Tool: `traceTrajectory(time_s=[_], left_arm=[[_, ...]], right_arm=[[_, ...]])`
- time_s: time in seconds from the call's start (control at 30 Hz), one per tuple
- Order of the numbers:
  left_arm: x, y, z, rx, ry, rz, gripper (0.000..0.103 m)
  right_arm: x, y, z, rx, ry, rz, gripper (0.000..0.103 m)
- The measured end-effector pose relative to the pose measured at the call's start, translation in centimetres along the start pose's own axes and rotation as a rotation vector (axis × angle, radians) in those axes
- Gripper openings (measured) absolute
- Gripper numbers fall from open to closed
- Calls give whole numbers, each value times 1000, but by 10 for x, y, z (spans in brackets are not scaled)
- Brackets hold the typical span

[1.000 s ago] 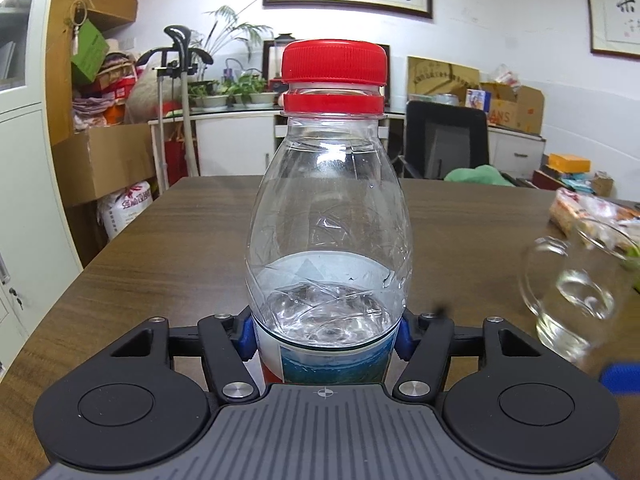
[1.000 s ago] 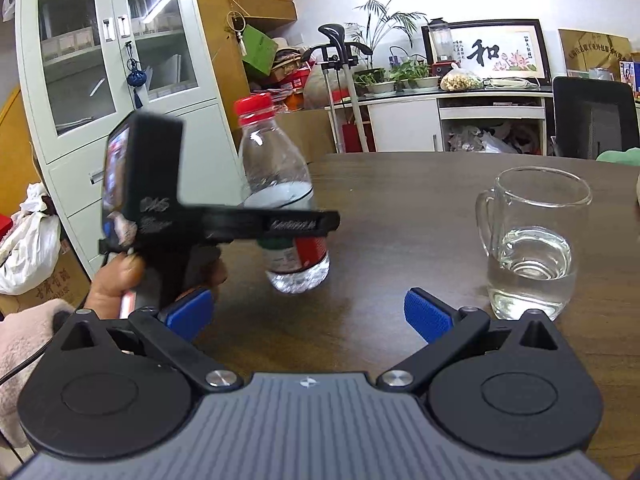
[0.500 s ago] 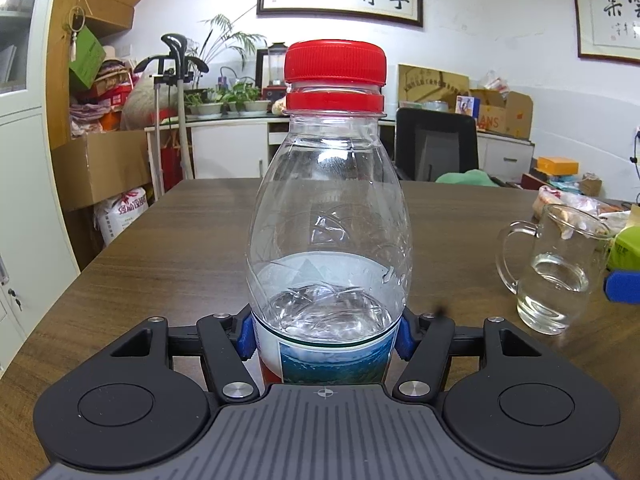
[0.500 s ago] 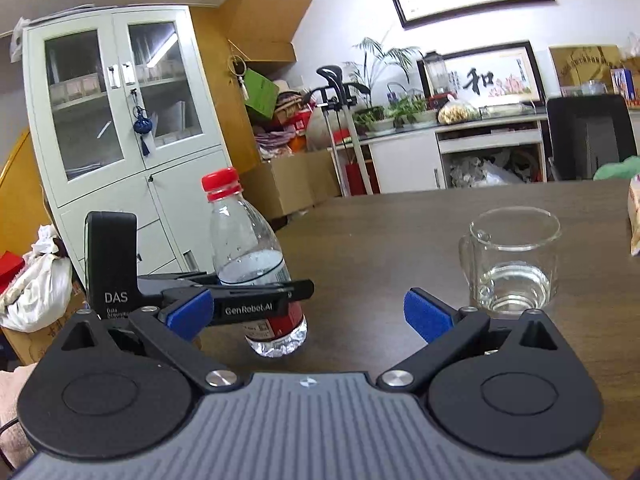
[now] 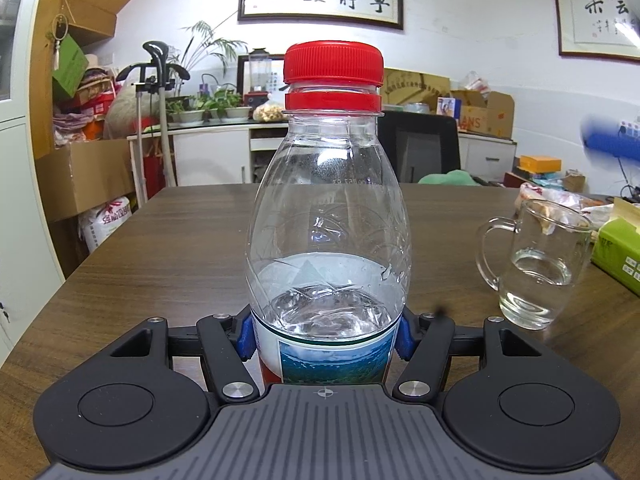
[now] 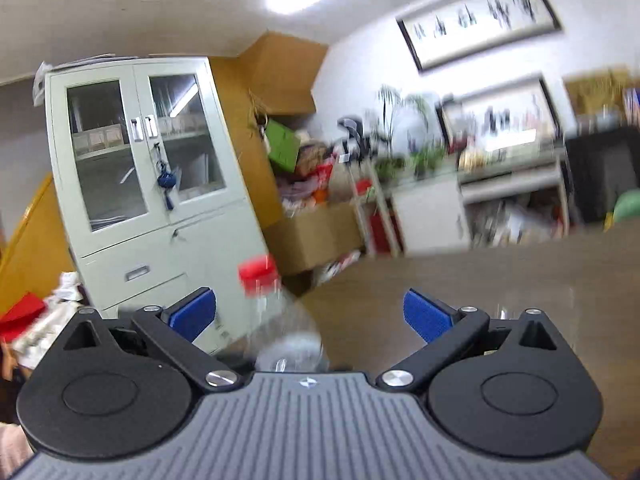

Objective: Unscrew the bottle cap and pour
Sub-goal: 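Lift the bottle with the left tool while the right tool grips its red cap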

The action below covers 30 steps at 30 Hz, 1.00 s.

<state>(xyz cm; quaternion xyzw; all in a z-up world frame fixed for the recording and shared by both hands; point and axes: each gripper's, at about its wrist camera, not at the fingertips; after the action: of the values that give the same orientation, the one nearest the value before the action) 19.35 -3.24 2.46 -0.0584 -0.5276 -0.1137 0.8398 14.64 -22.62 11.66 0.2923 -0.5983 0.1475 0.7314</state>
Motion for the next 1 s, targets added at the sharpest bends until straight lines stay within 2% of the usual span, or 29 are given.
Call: traceTrajectory(time_s=[0.13, 0.33, 0.43, 0.47, 0.5, 0.53, 0.57, 0.77, 1.0], left_arm=[[-1, -3, 0, -3, -1, -13, 63], [-3, -8, -1, 0, -6, -37, 65], [-4, -8, -1, -3, -6, -40, 65], [-4, -9, -1, -3, -7, -41, 65], [-4, -9, -1, -3, -7, -41, 65], [-4, -9, -1, -3, -7, -41, 65], [-4, -9, -1, -4, -7, -41, 65], [-2, -9, -1, -5, -6, -41, 65], [-3, -8, 0, -9, -5, -43, 67]], right_arm=[[25, 8, -25, 13, 23, 71, 102], [36, 27, -49, 58, 64, 165, 102], [31, 46, -56, 54, 83, 257, 95], [29, 51, -59, 52, 86, 272, 86], [27, 54, -63, 51, 98, 286, 69], [26, 53, -66, 55, 117, 280, 58], [24, 52, -70, 63, 137, 269, 43], [10, 47, -78, 56, 196, 236, 48], [5, 52, -80, 36, 189, 249, 45]])
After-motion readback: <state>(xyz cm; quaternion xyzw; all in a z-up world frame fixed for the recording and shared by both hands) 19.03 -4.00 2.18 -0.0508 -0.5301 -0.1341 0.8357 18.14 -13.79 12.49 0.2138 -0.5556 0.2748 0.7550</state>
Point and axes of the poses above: each gripper's, at about its wrist camera, not at the fingertips, and z roughly against the way its jaws point, y to its left, x to its top, and after that the axes turned 4 degrees about x, right-handed
